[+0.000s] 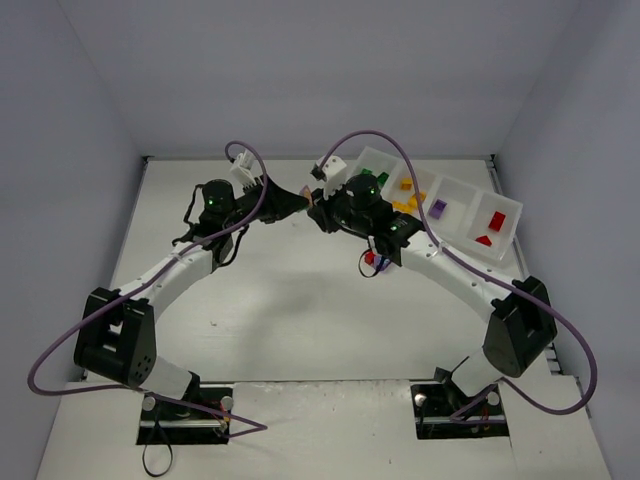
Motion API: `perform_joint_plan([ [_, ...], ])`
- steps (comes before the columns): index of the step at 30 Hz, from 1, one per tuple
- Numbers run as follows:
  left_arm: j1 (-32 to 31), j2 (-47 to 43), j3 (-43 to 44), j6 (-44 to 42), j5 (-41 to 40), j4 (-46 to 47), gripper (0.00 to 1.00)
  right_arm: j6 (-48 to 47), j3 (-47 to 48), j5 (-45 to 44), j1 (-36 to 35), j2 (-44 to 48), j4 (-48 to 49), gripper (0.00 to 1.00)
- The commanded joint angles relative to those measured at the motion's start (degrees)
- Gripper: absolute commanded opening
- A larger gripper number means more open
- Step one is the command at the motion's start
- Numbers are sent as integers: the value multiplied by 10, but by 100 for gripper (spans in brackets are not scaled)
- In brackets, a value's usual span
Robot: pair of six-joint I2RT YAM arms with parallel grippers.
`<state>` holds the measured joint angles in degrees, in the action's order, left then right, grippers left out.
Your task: Sort the legos into containers by color
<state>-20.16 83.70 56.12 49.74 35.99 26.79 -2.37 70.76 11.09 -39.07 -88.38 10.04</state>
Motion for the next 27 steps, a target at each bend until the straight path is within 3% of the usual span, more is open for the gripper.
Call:
perform_joint_plan([
  [1,4,-15,1,5,25,63,23,6,4,8,7,39,52,0],
  [8,6,-25,-12,19,42,66,4,4,-18,-12,44,51,56,0],
  [17,6,-42,-38,31,64,77,0,-14,-32,-64,123,71,64,0],
  [20,7,-43,-39,22,60,61,0,-15,-25,-134,144,54,47,0],
  [23,7,-47,-36,0,46,29,0,26,-17,-225,189,23,19,0],
  [27,7,-49,-25,-31,28,-16,0,126,10,-282,250,-28,-39,0],
])
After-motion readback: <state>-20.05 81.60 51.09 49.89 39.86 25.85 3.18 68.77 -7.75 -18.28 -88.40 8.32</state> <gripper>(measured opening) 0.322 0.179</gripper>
